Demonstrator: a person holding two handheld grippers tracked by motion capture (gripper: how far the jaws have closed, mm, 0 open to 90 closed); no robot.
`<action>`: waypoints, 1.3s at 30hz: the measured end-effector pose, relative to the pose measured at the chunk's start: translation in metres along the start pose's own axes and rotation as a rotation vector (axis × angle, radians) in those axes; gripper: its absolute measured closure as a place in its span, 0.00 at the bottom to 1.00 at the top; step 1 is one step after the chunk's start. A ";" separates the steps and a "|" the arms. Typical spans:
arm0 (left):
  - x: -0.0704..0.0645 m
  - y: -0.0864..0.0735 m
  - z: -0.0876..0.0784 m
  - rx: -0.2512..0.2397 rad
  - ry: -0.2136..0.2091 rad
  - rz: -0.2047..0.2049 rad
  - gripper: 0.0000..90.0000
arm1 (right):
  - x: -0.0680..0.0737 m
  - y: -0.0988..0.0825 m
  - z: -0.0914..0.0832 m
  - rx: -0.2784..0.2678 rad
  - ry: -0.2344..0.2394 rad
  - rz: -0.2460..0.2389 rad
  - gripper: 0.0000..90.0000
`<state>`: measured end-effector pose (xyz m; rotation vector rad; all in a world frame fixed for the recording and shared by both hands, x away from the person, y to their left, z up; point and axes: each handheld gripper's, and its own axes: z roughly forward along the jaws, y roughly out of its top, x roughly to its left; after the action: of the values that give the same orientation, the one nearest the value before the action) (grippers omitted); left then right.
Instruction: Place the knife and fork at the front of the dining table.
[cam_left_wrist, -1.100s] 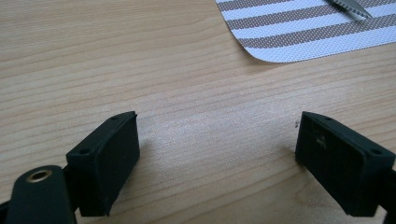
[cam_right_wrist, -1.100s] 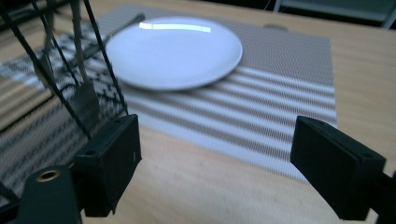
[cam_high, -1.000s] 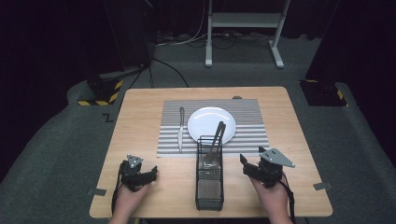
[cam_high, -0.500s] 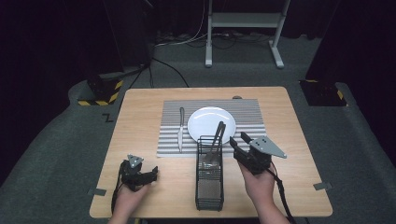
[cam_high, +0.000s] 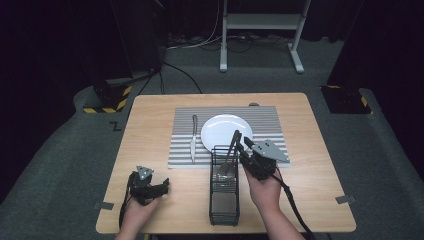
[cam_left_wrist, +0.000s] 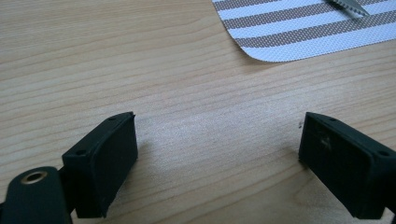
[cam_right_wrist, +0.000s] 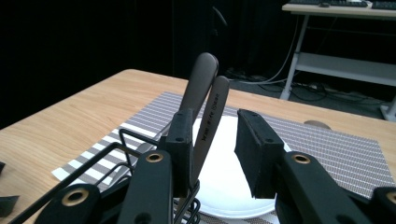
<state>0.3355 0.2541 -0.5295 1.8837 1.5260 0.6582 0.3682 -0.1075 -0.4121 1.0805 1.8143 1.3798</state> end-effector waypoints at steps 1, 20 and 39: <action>0.000 0.000 0.000 0.001 -0.002 0.001 0.13 | -0.001 0.000 0.002 0.004 0.001 0.008 0.74; 0.000 0.000 0.000 0.002 -0.002 0.004 0.13 | 0.002 0.001 0.012 0.002 0.026 0.036 0.78; 0.000 0.000 0.000 0.001 -0.003 0.003 0.13 | -0.002 -0.003 0.009 -0.024 0.049 0.074 0.88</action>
<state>0.3356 0.2545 -0.5295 1.8873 1.5214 0.6558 0.3763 -0.1048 -0.4171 1.1209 1.8034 1.4795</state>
